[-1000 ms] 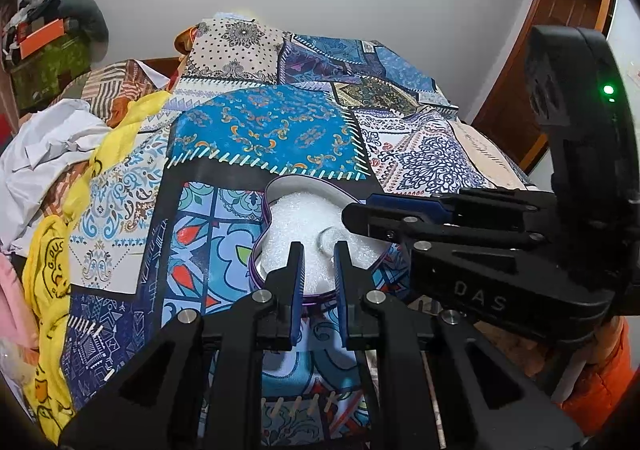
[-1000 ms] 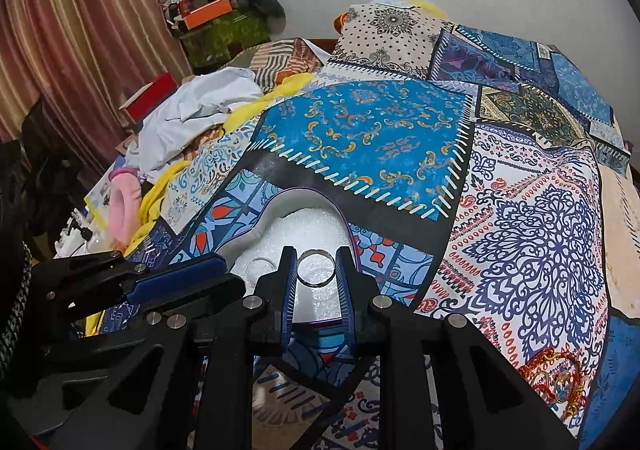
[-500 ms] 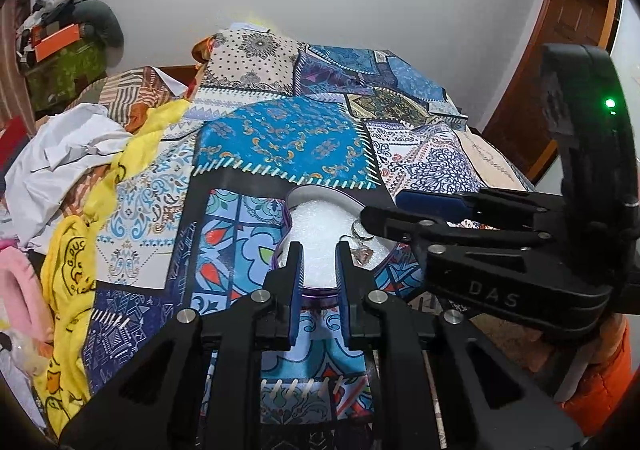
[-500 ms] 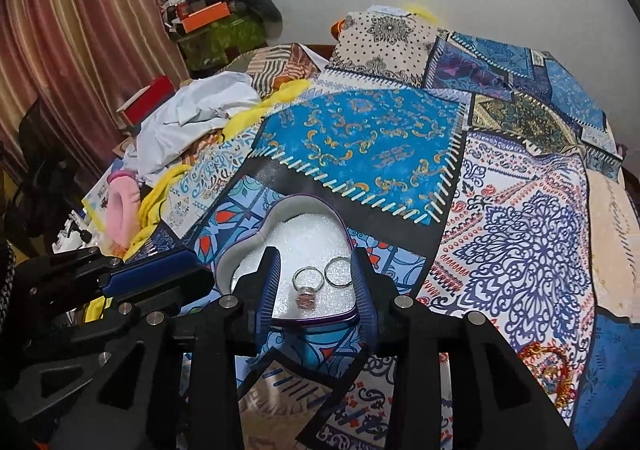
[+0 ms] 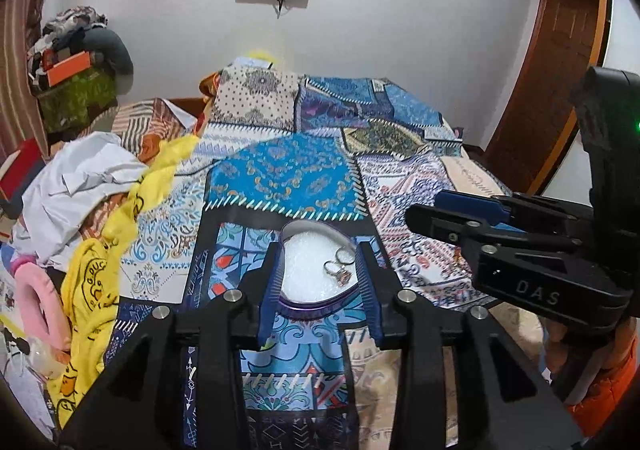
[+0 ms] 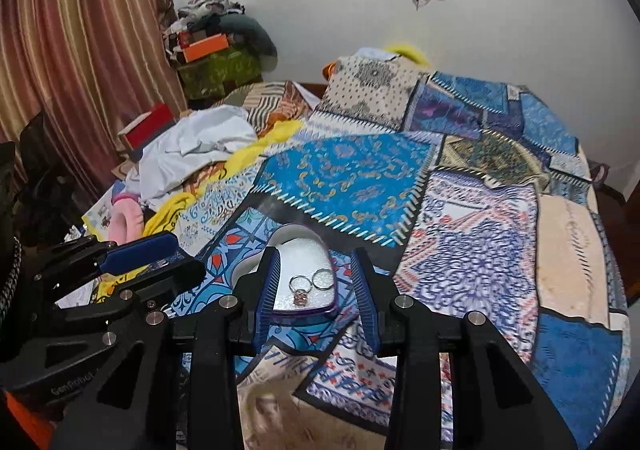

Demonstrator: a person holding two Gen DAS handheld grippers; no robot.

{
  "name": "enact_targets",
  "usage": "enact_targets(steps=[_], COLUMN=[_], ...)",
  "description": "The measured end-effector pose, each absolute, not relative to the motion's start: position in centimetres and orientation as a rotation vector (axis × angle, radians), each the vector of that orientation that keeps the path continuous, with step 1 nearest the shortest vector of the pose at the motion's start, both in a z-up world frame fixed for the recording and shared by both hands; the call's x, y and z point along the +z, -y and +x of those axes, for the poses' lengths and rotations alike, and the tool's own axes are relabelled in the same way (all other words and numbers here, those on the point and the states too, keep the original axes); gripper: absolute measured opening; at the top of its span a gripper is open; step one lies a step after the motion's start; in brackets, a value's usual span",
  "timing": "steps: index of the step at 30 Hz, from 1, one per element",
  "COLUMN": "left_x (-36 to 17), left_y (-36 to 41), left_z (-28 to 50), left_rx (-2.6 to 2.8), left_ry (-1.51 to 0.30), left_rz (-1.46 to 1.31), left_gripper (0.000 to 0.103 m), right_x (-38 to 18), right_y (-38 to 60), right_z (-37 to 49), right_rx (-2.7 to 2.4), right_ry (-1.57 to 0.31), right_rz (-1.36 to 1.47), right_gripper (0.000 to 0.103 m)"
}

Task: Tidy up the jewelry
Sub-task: 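Open both tools to drop the rings onto the foam in the tin, then withdraw both tools from the tin toward the red beaded bracelets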

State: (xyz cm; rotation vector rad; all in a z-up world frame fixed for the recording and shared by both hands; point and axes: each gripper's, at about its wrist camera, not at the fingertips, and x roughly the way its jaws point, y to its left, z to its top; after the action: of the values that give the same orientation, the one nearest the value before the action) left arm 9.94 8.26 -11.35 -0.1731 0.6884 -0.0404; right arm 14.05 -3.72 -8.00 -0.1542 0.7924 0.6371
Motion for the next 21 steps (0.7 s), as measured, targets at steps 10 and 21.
enact_targets(steps=[10, 21], left_x=[-9.4, -10.2], left_y=[-5.5, -1.1], left_z=[9.8, 11.8], left_rx=[-0.062, -0.13], left_ry=[-0.654, -0.708], left_rz=[-0.163, -0.132], left_gripper=[0.041, 0.041], right_x=[-5.7, -7.1], right_y=[8.8, 16.1], right_z=[12.8, 13.1], right_rx=[0.54, 0.389], right_ry=[-0.71, -0.745], right_rz=[-0.139, -0.072], right_gripper=[0.035, 0.041])
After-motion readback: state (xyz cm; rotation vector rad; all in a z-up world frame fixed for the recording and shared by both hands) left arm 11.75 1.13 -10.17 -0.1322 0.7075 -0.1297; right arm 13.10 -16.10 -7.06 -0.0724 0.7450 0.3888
